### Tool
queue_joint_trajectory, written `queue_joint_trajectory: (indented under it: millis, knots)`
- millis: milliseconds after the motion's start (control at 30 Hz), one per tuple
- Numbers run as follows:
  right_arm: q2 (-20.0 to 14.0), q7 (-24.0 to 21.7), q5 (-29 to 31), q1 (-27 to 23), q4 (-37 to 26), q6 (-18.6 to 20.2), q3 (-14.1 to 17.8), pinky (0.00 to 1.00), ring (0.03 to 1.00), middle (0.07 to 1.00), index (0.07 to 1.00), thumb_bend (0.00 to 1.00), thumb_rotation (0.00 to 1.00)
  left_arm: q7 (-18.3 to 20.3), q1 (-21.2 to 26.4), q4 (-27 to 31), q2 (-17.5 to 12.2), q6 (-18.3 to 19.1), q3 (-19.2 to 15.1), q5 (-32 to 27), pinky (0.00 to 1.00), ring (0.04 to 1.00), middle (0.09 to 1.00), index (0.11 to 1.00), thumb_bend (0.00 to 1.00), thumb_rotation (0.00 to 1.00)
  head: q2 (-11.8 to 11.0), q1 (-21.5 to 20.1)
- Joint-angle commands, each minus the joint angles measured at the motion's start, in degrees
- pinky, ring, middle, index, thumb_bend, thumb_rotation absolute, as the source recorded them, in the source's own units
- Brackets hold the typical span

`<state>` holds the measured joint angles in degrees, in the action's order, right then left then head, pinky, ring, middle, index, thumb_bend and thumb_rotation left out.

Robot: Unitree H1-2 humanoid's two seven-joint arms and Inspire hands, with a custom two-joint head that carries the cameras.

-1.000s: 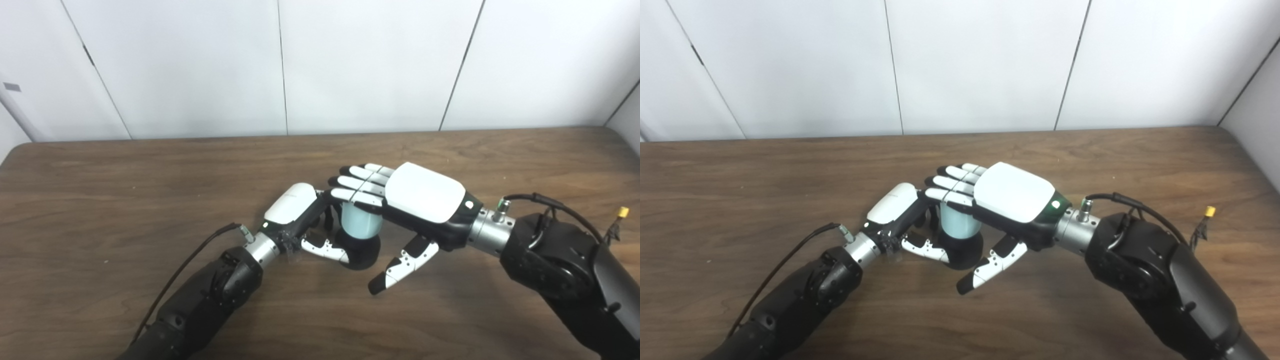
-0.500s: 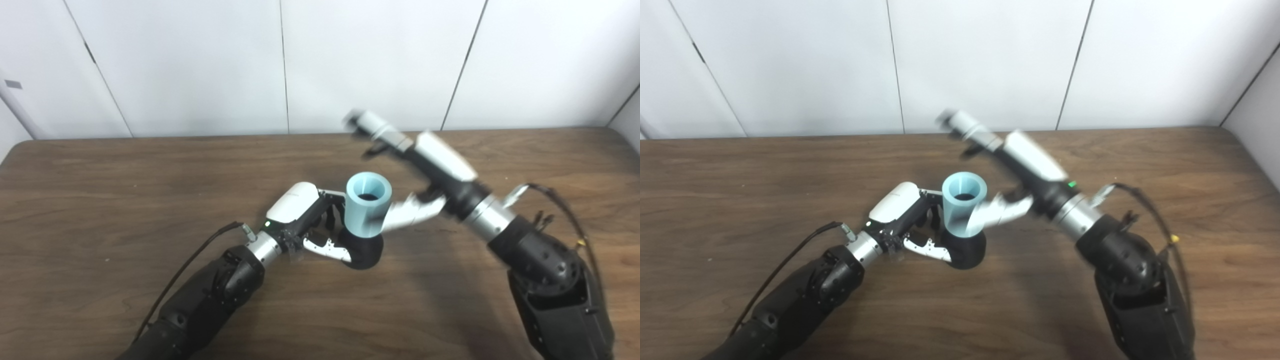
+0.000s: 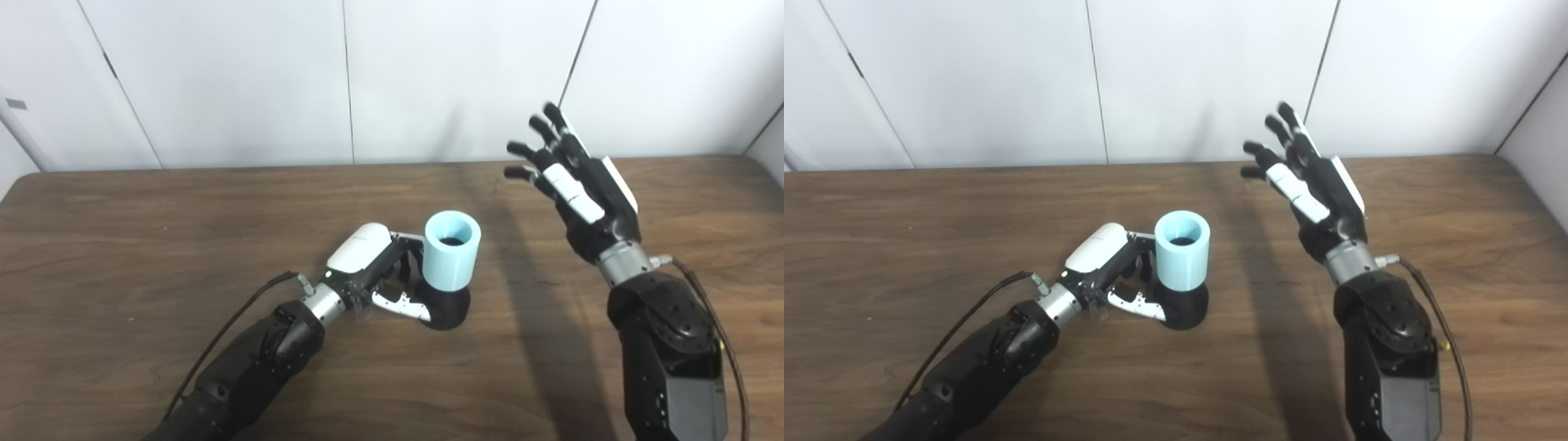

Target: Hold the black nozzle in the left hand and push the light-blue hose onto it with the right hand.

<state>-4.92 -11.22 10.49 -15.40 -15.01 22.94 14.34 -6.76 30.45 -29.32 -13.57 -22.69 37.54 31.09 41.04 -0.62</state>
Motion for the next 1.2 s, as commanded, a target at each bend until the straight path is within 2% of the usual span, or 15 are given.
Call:
queue_joint_trajectory:
  millis: [0,67,167,267,467,567,667,733,800,833,867,900,1033,1067,1167]
  knots:
    - [-1.0,0.7,3.0,-0.6,0.0,-0.3,1.1,0.52,0.682,0.784,0.827,0.51,0.22,10.5,-7.1,-5.2,-2.6,7.1,3.6,4.2,0.36,0.398,0.51,0.508,0.5,0.0,0.1,-0.1]
    - [-1.3,0.8,2.7,0.3,0.3,-0.8,0.3,0.45,0.619,0.712,0.74,0.59,0.22,10.8,-7.2,-4.9,-2.8,7.2,3.4,4.0,0.37,0.405,0.51,0.497,0.5,0.0,0.2,-0.1]
    - [-1.7,0.6,1.0,2.1,-0.2,-1.5,-2.3,0.45,0.61,0.709,0.706,0.63,0.23,10.3,-7.4,-4.7,-2.8,7.2,3.2,4.0,0.38,0.409,0.509,0.493,0.5,0.0,0.2,-0.2]
    - [-0.4,1.8,1.4,3.3,-1.0,-0.2,-3.5,0.44,0.614,0.729,0.714,0.65,0.2,9.4,-7.7,-4.5,-2.8,7.3,2.6,4.1,0.38,0.404,0.506,0.508,0.5,0.0,0.1,-0.3]
    - [0.0,2.9,1.2,5.5,0.5,-1.8,-5.2,0.44,0.625,0.775,0.745,0.65,0.18,7.4,-9.2,-2.7,-2.4,7.8,-0.3,2.8,0.35,0.391,0.48,0.537,0.5,0.0,0.0,-0.2]
    - [1.4,4.8,1.8,6.3,0.7,0.7,-5.2,0.43,0.618,0.758,0.75,0.65,0.19,3.4,-9.9,-2.4,-2.0,6.1,-2.2,3.3,0.35,0.4,0.474,0.521,0.5,0.0,-0.1,-0.2]
    - [2.0,5.1,2.4,7.3,0.7,0.6,-5.7,0.44,0.625,0.773,0.769,0.6,0.16,1.6,-10.6,-1.7,-1.6,5.9,-4.0,3.8,0.36,0.402,0.481,0.516,0.5,0.0,-0.1,0.0]
    - [2.7,5.1,2.9,8.1,0.8,0.1,-5.8,0.46,0.624,0.782,0.786,0.61,0.17,1.6,-11.2,-0.7,-1.2,6.7,-5.7,3.5,0.38,0.418,0.487,0.513,0.5,0.0,-0.2,0.1]
    - [2.9,5.5,2.2,8.5,1.2,-0.7,-6.2,0.48,0.621,0.784,0.797,0.62,0.2,3.4,-11.9,1.4,-0.8,8.5,-8.0,1.6,0.43,0.434,0.49,0.524,0.5,0.0,-0.2,0.1]
    - [3.0,5.8,1.6,8.6,1.5,-1.2,-6.4,0.47,0.619,0.79,0.798,0.59,0.21,4.7,-12.4,2.8,-0.6,9.7,-9.3,0.4,0.49,0.552,0.585,0.665,0.71,0.05,-0.2,0.1]
    - [3.1,6.3,0.8,8.7,2.0,-1.6,-6.7,0.47,0.619,0.791,0.799,0.58,0.21,6.7,-13.1,5.4,-0.5,12.0,-10.9,-1.3,0.5,0.564,0.605,0.682,0.75,0.06,-0.2,0.1]
    - [3.1,6.6,0.4,8.7,2.3,-1.9,-7.0,0.46,0.619,0.794,0.802,0.56,0.23,8.2,-13.6,7.3,-0.4,13.7,-12.0,-2.3,0.56,0.649,0.698,0.759,0.87,0.12,-0.2,0.1]
    - [3.2,7.0,0.3,8.8,3.3,-2.6,-7.3,0.45,0.614,0.799,0.803,0.52,0.25,11.2,-15.8,14.3,-0.2,17.2,-16.3,-7.2,0.72,0.838,0.88,0.917,0.97,0.23,-0.3,0.6]
    - [3.2,7.1,0.3,8.8,3.4,-2.7,-7.3,0.46,0.619,0.8,0.805,0.51,0.25,11.4,-16.3,15.6,-0.1,17.8,-17.2,-7.8,0.75,0.886,0.931,0.968,0.97,0.32,-0.2,0.7]
    - [3.1,7.3,-0.5,9.0,3.9,-3.3,-7.9,0.46,0.619,0.798,0.806,0.49,0.25,11.0,-17.6,17.6,0.7,17.3,-20.9,-11.6,0.76,0.891,0.934,0.995,0.97,0.35,-0.2,0.7]
